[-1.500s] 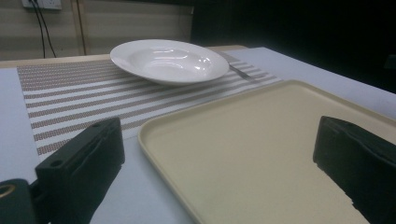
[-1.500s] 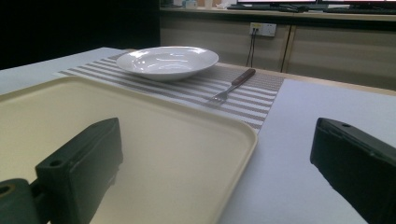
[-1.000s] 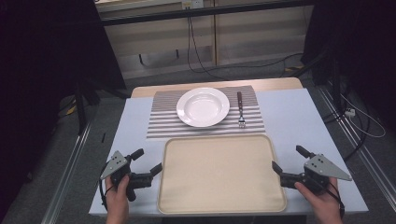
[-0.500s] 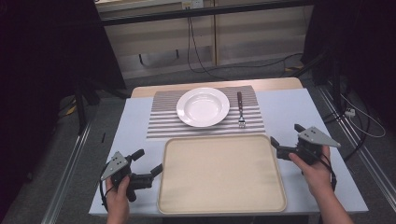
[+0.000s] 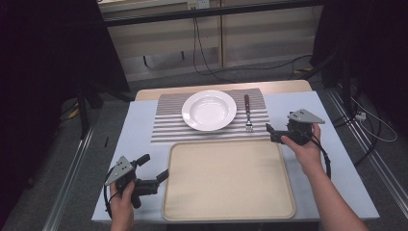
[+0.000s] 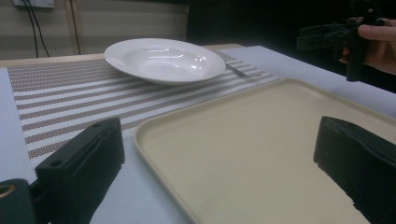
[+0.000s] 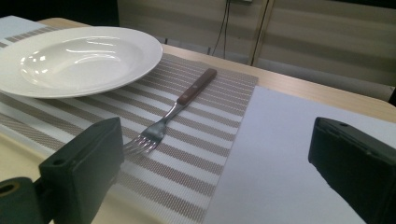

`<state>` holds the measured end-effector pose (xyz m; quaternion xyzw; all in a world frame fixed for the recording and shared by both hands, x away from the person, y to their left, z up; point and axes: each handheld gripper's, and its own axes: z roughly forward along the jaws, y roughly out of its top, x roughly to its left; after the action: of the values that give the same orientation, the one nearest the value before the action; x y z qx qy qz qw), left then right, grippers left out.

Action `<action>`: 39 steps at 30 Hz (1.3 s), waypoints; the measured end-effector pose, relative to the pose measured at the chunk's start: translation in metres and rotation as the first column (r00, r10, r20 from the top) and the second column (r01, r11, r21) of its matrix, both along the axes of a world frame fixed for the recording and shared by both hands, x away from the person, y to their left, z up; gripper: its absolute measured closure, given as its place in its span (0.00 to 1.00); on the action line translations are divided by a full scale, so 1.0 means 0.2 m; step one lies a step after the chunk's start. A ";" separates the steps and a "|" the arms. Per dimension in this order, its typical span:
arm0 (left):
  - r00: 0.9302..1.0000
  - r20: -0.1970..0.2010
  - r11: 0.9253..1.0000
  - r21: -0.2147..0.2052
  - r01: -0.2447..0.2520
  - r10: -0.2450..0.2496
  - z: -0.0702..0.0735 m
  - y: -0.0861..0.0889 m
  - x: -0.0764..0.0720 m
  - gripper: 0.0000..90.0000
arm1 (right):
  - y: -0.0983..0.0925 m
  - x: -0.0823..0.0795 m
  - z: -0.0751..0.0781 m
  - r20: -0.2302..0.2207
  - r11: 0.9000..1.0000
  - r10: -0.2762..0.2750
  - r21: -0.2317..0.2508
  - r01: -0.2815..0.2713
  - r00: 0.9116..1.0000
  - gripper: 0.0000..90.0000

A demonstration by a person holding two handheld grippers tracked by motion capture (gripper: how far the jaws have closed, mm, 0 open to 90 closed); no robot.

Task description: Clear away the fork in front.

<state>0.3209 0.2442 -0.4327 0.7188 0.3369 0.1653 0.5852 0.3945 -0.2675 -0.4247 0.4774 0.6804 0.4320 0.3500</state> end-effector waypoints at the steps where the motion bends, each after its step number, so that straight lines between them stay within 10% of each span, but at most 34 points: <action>1: 1.000 0.000 1.000 0.002 0.000 0.000 0.00 0.00 0.00 0.02 | 0.01 0.02 0.00 -0.004 1.000 -0.002 0.002 0.002 1.000 0.03; 4: 1.000 0.000 1.000 0.023 0.011 -0.011 -0.01 0.00 0.00 0.02 | 0.01 0.09 0.00 -0.023 0.999 -0.013 0.050 0.014 1.000 0.04; 15: 1.000 -0.007 1.000 0.014 0.004 -0.003 -0.01 0.00 0.00 0.02 | 0.09 0.28 -0.02 -0.083 0.999 -0.022 -0.037 0.019 0.996 0.04; 39: 1.000 -0.006 1.000 0.023 -0.014 0.015 -0.01 0.01 0.00 0.02 | 0.26 0.69 -0.16 -0.287 0.996 0.014 -0.082 -0.039 0.958 0.57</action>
<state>0.3217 0.2464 -0.4355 0.7236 0.3420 0.1712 0.5746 0.5320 -0.2147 -0.4571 0.5099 0.7483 0.3333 0.2625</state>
